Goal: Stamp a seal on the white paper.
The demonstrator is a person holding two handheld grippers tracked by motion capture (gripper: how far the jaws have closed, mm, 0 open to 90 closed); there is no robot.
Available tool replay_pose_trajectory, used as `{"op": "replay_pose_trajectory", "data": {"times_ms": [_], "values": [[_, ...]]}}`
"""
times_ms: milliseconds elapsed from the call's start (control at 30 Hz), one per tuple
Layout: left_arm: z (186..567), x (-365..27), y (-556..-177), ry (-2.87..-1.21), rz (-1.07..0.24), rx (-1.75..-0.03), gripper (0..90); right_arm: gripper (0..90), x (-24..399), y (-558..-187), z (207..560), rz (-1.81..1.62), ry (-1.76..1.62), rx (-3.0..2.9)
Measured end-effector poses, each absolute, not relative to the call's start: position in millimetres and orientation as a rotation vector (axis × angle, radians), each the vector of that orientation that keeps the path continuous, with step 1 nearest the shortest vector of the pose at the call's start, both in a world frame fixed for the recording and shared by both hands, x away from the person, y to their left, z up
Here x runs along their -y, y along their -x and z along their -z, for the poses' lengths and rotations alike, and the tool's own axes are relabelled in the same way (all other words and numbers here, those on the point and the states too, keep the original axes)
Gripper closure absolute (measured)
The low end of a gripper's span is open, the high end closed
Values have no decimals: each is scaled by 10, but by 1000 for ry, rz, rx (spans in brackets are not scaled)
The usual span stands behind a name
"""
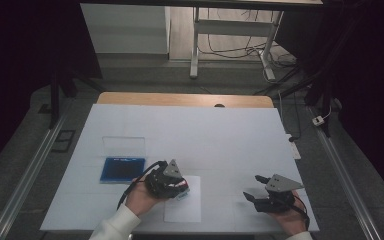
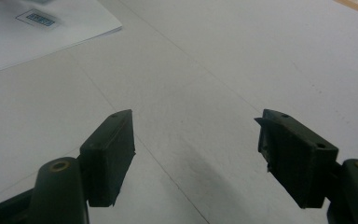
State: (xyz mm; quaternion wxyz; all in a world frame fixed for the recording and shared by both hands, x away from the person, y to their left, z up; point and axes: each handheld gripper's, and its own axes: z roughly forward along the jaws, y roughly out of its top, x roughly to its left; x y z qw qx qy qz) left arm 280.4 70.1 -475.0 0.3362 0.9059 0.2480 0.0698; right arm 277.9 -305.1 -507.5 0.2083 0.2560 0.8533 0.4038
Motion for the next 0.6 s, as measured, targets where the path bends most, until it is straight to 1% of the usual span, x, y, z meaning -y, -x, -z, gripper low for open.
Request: {"op": "replay_pose_trajectory", "data": {"times_ms": [167,600], "values": [[4656,-811,-2807,-2297,-161,-664,701,264,3049,-2781,5076,-1125,-711,-2374],[4574,-926,-2782,-2274,-161,-672,700,265,3045,-2778,5078,-1126,-710,-2374]]}}
